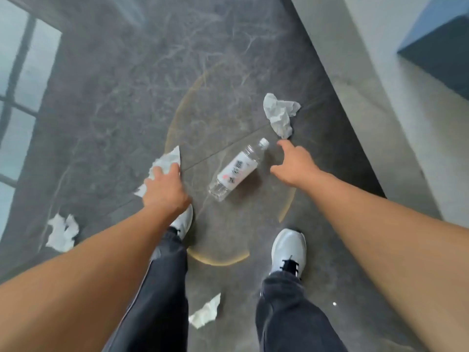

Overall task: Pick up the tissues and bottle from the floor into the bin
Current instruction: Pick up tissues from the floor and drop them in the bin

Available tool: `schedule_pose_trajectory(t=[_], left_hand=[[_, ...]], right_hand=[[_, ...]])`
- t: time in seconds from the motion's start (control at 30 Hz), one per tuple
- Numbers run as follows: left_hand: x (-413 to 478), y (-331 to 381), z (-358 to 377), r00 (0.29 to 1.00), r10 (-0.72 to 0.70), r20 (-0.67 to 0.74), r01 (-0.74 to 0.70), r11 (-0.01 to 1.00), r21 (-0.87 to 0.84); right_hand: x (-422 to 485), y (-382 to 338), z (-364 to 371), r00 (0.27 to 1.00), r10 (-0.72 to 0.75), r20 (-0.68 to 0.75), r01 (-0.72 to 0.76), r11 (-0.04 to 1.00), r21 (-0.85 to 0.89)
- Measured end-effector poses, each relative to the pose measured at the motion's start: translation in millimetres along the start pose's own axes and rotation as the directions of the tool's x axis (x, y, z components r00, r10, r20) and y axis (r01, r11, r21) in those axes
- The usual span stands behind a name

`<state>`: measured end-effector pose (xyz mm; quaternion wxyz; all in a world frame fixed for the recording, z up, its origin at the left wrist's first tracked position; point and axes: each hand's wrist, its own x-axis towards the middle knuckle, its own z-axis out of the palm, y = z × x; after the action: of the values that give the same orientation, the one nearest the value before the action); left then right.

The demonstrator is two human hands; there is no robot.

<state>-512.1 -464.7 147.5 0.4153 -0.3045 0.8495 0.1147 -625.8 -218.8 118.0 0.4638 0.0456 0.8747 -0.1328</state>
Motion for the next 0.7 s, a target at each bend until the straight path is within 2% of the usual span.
schedule_pose_trajectory(t=[0.13,0.33,0.5,0.6,0.7], left_hand=[[76.7,-32.8,6.5,0.999,-0.036,-0.023,0.036,0.999,-0.004],[142.7,-64.5,44.8,0.997,-0.081,-0.016,0.08,0.995,-0.053],[159.8,-92.7,67.4,0.998,0.054,-0.037,-0.058,0.99,-0.132],[162.3,-99.7,61.5,0.991,0.125,-0.044,-0.13,0.982,-0.139],[153.9,-91.1,53.8,0.995,0.082,-0.049,-0.091,0.97,-0.224]], right_hand=[[71.6,-18.9,-19.6,0.984,0.092,-0.156,-0.083,0.995,0.059],[152.1,-54.6,-10.3,0.976,0.111,-0.185,-0.106,0.994,0.033],[158.5,-61.5,32.3,0.896,0.056,-0.44,-0.111,0.989,-0.098],[150.8,-55.9,47.1,0.925,0.022,-0.38,-0.084,0.986,-0.146],[138.3,-57.6,59.7,0.948,0.058,-0.314,-0.092,0.991,-0.097]])
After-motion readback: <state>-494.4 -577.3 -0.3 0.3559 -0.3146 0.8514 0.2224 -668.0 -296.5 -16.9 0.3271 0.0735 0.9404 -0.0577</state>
